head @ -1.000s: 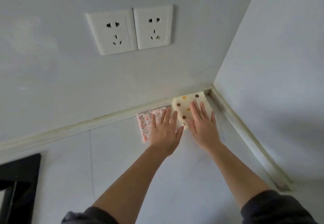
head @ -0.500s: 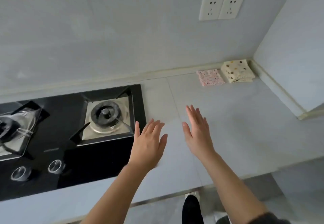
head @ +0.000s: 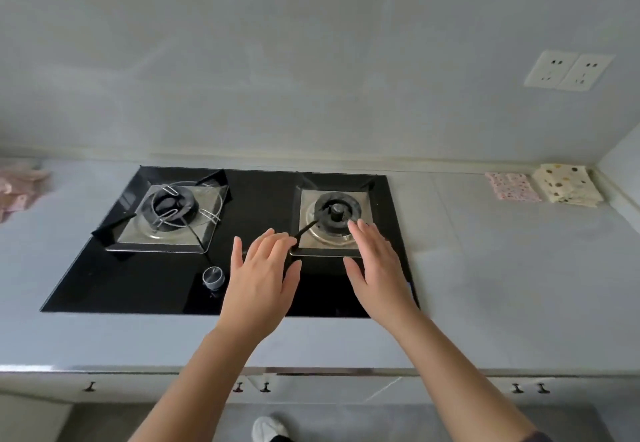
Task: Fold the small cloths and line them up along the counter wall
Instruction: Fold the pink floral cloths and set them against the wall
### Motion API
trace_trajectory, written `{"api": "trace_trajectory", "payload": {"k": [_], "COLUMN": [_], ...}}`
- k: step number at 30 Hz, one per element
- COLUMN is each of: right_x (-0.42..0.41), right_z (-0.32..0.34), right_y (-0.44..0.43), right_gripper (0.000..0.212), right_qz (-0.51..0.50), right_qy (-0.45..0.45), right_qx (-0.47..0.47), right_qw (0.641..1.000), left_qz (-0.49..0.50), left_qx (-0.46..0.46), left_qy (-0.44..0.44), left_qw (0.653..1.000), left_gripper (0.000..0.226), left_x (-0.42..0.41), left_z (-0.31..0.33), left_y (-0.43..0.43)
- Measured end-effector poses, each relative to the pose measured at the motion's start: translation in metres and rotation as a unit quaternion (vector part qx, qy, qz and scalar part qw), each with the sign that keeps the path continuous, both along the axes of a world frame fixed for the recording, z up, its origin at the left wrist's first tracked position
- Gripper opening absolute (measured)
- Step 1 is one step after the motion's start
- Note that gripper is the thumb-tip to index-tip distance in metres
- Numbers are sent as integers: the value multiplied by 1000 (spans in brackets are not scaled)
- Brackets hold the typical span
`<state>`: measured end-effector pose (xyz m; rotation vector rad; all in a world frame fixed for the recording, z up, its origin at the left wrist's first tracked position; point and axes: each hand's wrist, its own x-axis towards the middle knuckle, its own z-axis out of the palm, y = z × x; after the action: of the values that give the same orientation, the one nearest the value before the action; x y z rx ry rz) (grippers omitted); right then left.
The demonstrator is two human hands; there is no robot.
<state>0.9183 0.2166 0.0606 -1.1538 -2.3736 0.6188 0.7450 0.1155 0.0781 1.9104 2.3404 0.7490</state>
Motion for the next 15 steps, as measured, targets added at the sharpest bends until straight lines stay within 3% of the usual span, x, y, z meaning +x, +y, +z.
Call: {"api": "trace_trajectory", "payload": {"k": [9,15], "right_x": [-187,-313], "right_z": [-19,-13], "right_y": [6,-6], "right_gripper": [56,56], "right_qz": [73,168], "right_qy": [-9,-15], "right_qx": [-50,-39], "right_qw": [996,985], "left_qz": [57,167], "left_qx": [-34,-22], "left_qy": [3,-52], "left_qw": [998,984], "left_gripper": [38,25], "left_x": [-177,-288], "left_z": [-26,-39], "left_y": [-14,-52]}}
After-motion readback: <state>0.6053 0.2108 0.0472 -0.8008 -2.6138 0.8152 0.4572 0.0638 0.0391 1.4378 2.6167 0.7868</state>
